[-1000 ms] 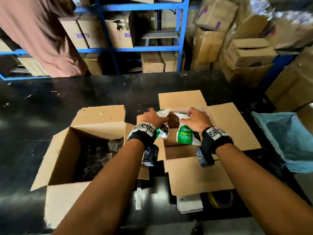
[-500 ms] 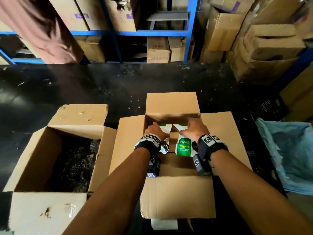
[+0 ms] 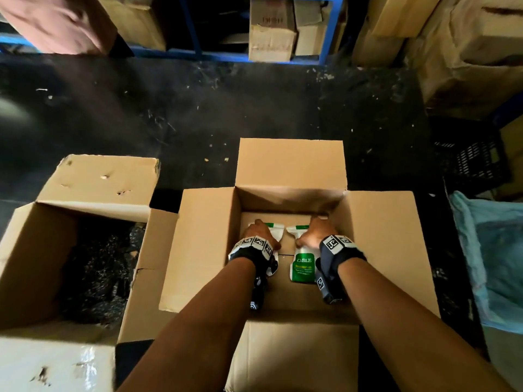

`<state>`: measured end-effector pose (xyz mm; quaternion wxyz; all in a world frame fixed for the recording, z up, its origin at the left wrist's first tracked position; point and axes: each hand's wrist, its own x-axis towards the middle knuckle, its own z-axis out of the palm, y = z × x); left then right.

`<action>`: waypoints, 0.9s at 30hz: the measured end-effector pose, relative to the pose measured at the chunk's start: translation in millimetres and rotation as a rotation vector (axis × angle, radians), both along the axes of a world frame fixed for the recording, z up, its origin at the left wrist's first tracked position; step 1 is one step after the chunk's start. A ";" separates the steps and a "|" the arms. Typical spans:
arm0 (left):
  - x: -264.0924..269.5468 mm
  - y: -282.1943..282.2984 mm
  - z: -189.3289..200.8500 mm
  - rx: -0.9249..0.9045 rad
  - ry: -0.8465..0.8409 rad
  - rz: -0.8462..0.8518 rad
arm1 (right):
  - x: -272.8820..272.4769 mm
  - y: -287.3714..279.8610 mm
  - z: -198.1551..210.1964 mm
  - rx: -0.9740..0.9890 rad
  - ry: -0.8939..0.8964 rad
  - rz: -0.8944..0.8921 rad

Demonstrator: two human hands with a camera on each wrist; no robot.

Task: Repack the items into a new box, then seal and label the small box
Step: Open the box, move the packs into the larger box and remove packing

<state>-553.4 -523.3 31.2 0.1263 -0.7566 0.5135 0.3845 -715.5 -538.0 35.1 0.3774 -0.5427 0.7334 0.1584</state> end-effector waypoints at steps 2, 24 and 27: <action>1.7 2.6 -6.1 0.014 0.009 0.014 | 1.8 1.7 -7.4 0.019 0.016 0.015; 12.5 7.0 9.3 -0.023 0.014 -0.011 | 5.0 21.0 4.3 -0.125 0.020 0.005; 9.2 6.8 34.3 -0.134 -0.021 -0.048 | 7.2 22.9 30.6 -0.217 -0.010 0.007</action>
